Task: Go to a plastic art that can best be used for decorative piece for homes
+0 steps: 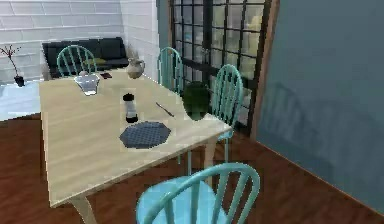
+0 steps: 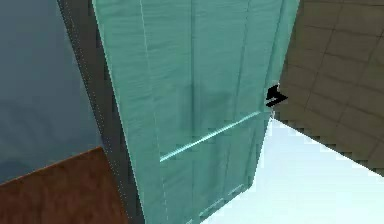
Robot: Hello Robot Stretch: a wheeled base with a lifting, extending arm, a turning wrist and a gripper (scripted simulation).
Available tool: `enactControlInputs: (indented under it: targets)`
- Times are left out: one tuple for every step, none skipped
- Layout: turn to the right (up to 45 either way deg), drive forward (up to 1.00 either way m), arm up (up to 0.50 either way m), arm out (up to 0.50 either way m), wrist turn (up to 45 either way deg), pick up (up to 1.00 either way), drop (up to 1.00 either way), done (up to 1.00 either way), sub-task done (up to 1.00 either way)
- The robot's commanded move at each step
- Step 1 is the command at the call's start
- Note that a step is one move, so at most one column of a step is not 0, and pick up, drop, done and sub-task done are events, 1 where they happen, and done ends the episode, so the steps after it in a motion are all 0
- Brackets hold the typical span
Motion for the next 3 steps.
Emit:
enactControlInputs:
  targets:
    - [-45.0, 0.00, 0.00, 0.00, 0.0, 0.00, 0.00, 0.00, 0.00]
    - [-27.0, 0.00, 0.00, 0.00, 0.0, 0.00, 0.00, 0.00, 0.00]
    - [0.0, 1.00, 0.00, 0.00, 0.0, 0.00, 0.00, 0.00, 0.00]
